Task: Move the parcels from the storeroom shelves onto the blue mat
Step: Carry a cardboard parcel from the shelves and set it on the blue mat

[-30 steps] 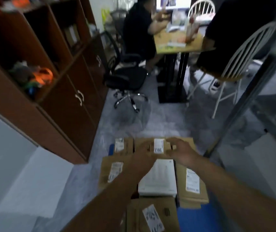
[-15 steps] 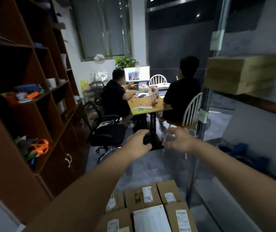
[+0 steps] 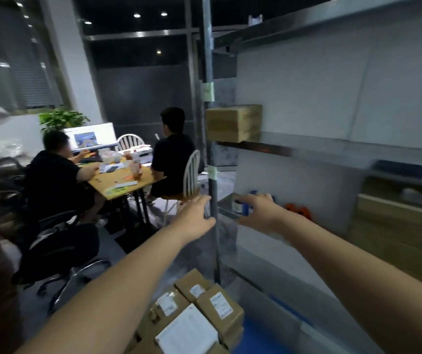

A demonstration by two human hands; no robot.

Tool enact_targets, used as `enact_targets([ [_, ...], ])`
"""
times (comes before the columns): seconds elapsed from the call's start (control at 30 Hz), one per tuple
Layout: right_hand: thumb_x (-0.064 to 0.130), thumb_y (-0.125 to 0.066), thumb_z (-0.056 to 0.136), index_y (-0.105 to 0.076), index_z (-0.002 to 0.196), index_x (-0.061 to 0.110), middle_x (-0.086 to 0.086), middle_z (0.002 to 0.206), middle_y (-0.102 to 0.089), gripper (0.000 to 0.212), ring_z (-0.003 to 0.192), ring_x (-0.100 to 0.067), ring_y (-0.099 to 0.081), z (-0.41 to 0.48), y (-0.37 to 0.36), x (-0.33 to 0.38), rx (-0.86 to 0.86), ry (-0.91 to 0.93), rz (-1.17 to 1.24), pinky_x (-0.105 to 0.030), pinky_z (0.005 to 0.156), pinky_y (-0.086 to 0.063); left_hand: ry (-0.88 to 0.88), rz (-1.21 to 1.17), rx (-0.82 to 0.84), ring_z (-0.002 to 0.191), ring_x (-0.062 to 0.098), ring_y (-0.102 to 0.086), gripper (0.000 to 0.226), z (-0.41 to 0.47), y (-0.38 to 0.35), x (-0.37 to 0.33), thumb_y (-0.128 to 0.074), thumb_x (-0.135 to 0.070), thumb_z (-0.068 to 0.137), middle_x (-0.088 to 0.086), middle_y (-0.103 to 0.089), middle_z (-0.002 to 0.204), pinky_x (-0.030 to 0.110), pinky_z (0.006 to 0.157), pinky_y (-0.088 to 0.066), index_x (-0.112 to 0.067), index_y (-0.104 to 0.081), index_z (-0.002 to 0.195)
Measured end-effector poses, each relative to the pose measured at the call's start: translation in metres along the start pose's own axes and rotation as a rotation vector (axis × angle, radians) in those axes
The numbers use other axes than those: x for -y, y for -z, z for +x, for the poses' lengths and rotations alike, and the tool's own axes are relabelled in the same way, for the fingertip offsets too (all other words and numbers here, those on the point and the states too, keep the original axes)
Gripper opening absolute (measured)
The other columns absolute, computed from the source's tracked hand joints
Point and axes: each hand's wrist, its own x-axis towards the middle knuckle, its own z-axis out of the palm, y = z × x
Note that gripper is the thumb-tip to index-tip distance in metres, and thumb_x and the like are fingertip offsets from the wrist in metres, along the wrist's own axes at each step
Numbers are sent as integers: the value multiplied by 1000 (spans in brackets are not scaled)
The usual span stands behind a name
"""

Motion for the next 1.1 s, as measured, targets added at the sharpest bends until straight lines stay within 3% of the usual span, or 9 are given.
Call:
enact_targets([
  [0.07,39,-62,83,-53,121,28,-8,120,-54,41,118,-30,-42,-36,21,-27,-62,-108,1,-32,89,-32,-98,-21,0,136,25,-39,65,3,-11,-43,-63,-30,87,2,-35,153,34,110,-33,-18,-37,145],
  [0.13,38,-63,83,-51,128,22,-11,126,-53,50,121,-30,-40,-76,39,-58,-116,-219,-16,-33,95,-32,-207,-50,16,135,24,-40,64,2,-28,-92,-63,-28,85,4,-39,151,31,109,-33,-17,-40,144],
  [0.27,39,-67,81,-42,141,17,-11,137,-44,68,132,-31,-33,-168,68,-122,-212,-411,49,-37,109,-30,-383,-83,134,140,24,-33,68,-17,-75,-193,-59,-34,85,-2,-31,156,41,116,-28,-23,-35,147],
  [0.5,31,-70,83,-44,139,14,-12,139,-45,64,125,-27,-47,-395,100,-241,-347,-745,179,-35,103,-41,-716,-63,334,144,16,-26,67,-98,-183,-392,-58,-31,87,0,-30,156,35,119,-10,-19,-33,148],
  [0.67,30,-72,81,-44,139,11,-12,139,-50,67,123,-24,-52,-569,105,-306,-509,-974,309,-30,98,-44,-895,-140,531,141,22,-29,66,-196,-255,-536,-59,-32,88,0,-33,154,38,118,-23,-20,-34,148],
  [0.87,29,-74,79,-44,138,13,-10,138,-50,68,122,-24,-53,-743,95,-346,-633,-1232,324,-24,88,-44,-1079,-262,704,140,24,-33,61,-317,-323,-671,-60,-29,86,-1,-41,149,42,116,-26,-20,-42,143],
  [1.0,35,-72,80,-41,142,16,-9,140,-43,72,126,-26,-48,-830,85,-357,-684,-1388,284,-38,104,-44,-1186,-225,787,132,23,-42,55,-371,-364,-732,-58,-31,82,-4,-51,139,43,113,-32,-25,-46,136],
  [1.1,35,-69,80,-41,142,16,-10,140,-43,70,128,-28,-45,-895,80,-369,-679,-1507,263,-43,106,-42,-1275,-240,847,136,23,-37,59,-405,-395,-780,-58,-30,86,-3,-45,144,38,109,-34,-27,-39,142],
])
